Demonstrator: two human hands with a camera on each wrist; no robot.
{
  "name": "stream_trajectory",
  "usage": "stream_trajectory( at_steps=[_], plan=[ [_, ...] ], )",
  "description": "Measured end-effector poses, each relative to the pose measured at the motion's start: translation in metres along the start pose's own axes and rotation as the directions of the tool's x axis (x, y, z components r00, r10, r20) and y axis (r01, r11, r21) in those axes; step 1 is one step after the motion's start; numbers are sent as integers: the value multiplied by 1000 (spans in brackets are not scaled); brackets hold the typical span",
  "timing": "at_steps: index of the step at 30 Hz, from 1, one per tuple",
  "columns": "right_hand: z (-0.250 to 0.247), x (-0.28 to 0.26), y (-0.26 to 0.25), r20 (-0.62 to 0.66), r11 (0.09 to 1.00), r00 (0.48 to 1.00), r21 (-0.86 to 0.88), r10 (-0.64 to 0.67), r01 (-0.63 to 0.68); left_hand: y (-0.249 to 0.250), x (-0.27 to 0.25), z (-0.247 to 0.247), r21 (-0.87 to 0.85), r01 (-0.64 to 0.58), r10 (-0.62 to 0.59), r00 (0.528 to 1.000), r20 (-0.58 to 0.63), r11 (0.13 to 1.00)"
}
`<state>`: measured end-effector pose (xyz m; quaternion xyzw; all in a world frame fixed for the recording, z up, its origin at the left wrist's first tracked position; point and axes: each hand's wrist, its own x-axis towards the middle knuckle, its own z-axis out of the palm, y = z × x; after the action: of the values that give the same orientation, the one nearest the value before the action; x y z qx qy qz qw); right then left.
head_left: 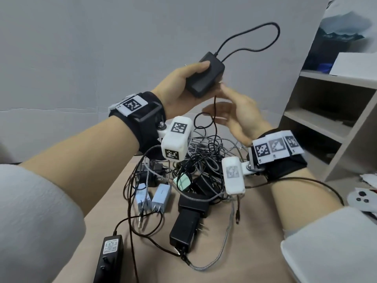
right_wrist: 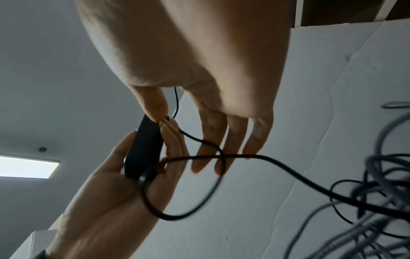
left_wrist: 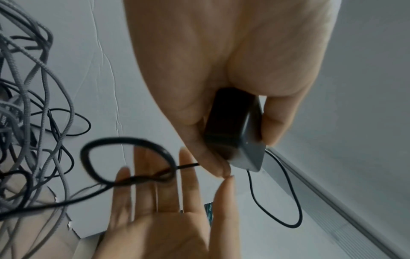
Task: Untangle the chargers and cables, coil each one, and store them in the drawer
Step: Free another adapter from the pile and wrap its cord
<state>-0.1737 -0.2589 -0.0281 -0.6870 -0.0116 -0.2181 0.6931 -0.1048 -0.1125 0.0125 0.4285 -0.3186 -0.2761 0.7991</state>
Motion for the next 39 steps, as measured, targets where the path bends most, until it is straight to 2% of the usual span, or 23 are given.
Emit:
stream_trajectory(
  at_steps=[5,7,10,12,15,19,22,23,27,30,32,35,39],
  plan=[
    [-1,0,18,-41,994,998,-101,37,-41,2,7,-14,-48,-58,50,988,-146,997],
    [-7,1,23,-90,957,995,-282,43,-67,2,11,-21,-83,-82,62,973,-223,993],
    [-18,2,26,-151,842,988,-531,14,-93,2,16,-30,-134,-106,55,939,-338,985],
    [-25,3,22,-190,768,981,-634,-37,-94,3,17,-33,-123,-112,53,913,-404,986],
    [-35,3,11,-179,652,979,-755,-99,-72,4,20,-34,-84,-115,60,871,-487,990],
    [-39,8,1,-176,401,984,-904,-31,-149,4,24,-29,-50,-145,94,831,-548,988],
    [-41,13,2,-247,195,969,-950,22,-246,4,24,-24,-36,-168,120,822,-556,985],
    [-41,13,1,-284,154,959,-947,17,-283,5,24,-24,-30,-173,126,817,-563,984],
    [-51,10,1,-364,176,928,-922,-80,-346,9,22,-30,-7,-168,133,805,-579,986],
    [-61,5,-3,-412,75,897,-911,-159,-405,2,24,-33,45,-135,136,801,-583,990],
    [-67,1,-8,-443,74,886,-896,-134,-437,-3,25,-35,61,-126,138,800,-583,990],
    [-74,-1,-11,-482,134,872,-873,-84,-469,-9,24,-36,94,-51,94,836,-540,994],
    [-75,5,-2,-517,325,856,-811,-8,-487,-17,22,-35,187,66,21,904,-427,980]
  ],
)
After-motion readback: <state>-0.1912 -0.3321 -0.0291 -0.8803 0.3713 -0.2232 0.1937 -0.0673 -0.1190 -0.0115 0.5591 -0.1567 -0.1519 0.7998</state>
